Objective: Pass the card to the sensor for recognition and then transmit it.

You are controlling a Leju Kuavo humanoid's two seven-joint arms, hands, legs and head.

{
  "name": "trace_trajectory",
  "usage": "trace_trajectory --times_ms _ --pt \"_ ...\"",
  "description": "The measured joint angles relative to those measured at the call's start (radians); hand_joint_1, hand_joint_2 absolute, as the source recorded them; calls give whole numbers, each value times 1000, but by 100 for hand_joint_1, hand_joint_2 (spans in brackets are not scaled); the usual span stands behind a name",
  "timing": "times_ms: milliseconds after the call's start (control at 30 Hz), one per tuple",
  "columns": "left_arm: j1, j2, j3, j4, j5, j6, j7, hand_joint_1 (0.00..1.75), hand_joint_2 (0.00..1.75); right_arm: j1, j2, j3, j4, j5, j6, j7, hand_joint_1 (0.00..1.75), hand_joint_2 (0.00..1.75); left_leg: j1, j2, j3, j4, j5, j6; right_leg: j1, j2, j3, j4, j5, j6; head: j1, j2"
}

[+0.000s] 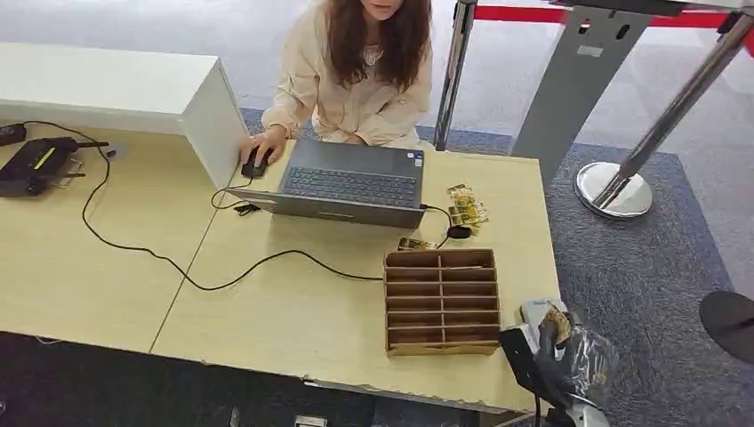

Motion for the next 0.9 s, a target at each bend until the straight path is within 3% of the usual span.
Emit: trace_trajectory --times_ms 100,267,500,700,800,900 --pt "0 0 0 0 -1 0 2 0 0 2 2 -11 16 9 0 3 175 175 0 0 0 0 0 0 0 0 0 0 0 0 0 0" --pt "-1 -1 0 0 -1 0 20 0 0 19 69 -48 37 96 0 -28 175 175 2 0 1 0 0 0 0 1 0 0 0 0 0 0" --pt "-1 -2 0 0 -1 0 21 0 0 21 131 -87 61 83 0 -87 175 175 1 0 1 0 0 0 2 1 1 0 0 0 0 0" --pt "-1 -2 0 0 -1 -1 17 0 0 20 151 -96 65 47 0 -84 175 175 1 0 2 0 0 0 1 1 2 0 0 0 0 0" --pt "-1 -2 0 0 -3 -2 14 0 0 19 147 -90 34 18 -1 -30 175 175 1 0 2 0 0 0 1 1 3 0 0 0 0 0" --pt "-1 -1 0 0 -4 -4 11 0 0 13 111 -58 -25 -7 -1 111 175 175 0 0 2 0 0 0 1 1 3 0 0 0 0 0"
